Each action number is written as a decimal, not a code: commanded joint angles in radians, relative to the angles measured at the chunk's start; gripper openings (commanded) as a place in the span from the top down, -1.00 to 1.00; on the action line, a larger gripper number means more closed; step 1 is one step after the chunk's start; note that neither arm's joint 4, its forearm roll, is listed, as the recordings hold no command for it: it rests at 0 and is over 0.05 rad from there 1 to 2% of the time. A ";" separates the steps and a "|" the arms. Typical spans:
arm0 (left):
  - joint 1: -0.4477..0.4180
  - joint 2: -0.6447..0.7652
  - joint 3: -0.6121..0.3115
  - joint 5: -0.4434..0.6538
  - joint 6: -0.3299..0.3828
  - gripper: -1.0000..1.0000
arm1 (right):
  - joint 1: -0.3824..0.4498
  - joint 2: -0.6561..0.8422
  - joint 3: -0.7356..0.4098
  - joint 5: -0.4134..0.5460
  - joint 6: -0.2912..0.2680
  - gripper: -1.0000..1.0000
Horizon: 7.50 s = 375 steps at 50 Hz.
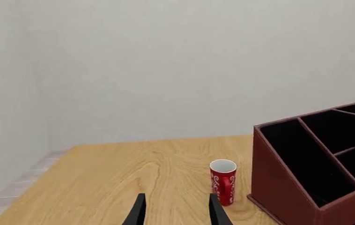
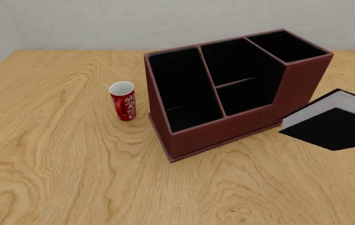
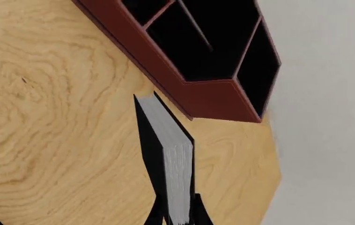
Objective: Pick up the book and place it in the left compartment of the caddy.
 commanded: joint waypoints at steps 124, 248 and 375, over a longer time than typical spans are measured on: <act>0.052 -0.013 0.022 -0.006 0.144 -1.00 | 0.437 0.732 -0.726 0.063 0.755 1.00; 0.088 -0.012 0.171 -0.079 0.139 -1.00 | 0.481 1.064 -0.560 -0.266 0.850 1.00; 0.007 -0.013 0.051 -0.006 0.149 -1.00 | 0.484 0.593 -0.343 -0.267 0.917 -1.00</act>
